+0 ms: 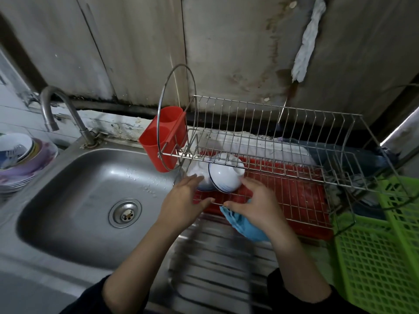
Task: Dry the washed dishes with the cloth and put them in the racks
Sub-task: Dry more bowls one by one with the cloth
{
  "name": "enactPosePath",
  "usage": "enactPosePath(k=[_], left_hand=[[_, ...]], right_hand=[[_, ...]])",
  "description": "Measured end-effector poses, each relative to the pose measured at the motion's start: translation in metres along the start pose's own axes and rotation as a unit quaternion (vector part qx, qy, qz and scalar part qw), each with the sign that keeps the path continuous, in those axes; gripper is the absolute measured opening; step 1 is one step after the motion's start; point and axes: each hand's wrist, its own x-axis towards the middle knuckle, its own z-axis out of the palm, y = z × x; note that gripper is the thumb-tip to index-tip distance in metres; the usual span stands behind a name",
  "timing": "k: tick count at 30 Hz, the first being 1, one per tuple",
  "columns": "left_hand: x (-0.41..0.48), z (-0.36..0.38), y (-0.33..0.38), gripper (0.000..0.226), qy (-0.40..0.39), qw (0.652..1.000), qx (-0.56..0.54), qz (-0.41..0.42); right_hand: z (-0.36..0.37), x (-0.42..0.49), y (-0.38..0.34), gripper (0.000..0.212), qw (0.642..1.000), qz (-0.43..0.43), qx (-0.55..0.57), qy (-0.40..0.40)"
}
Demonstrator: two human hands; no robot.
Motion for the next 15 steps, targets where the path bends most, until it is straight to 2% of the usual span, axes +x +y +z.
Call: enactPosePath(k=[4, 9, 15], left_hand=[[-0.032, -0.02, -0.005, 0.048, 0.011, 1.0, 0.011, -0.022], [-0.07, -0.055, -0.03, 0.038, 0.02, 0.995, 0.028, -0.098], [-0.112, -0.116, -0.075, 0.028, 0.048, 0.985, 0.049, -0.16]], right_hand=[[0.018, -0.012, -0.009, 0.061, 0.999, -0.036, -0.031, 0.009], [0.051, -0.023, -0.035, 0.013, 0.997, -0.059, -0.041, -0.002], [0.106, -0.037, -0.097, 0.016, 0.988, -0.116, -0.094, -0.039]])
